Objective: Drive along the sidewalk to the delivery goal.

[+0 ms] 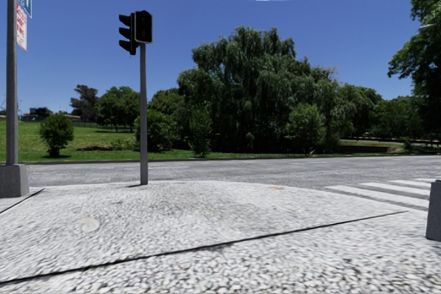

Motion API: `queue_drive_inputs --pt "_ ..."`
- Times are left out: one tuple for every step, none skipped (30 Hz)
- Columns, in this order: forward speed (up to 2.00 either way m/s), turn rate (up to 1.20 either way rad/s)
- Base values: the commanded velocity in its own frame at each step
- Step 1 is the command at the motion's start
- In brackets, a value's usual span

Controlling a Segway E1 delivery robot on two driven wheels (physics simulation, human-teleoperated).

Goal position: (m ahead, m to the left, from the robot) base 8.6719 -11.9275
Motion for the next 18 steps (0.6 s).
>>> queue_drive_inputs --pt "2.0 -0.48" --pt "2.0 -0.48" --pt "2.0 -0.48" --pt "2.0 -0.48" --pt "2.0 -0.48" --pt "2.0 -0.48" --pt "2.0 -0.48" --pt "2.0 -0.48" --pt "2.0 -0.48" --pt "2.0 -0.48" --pt "2.0 -0.48" --pt "2.0 -0.48" --pt "2.0 -0.49" --pt "2.0 -0.53" --pt "2.0 -0.54" --pt "2.0 -0.55" --pt "2.0 -0.55" --pt "2.0 -0.55"
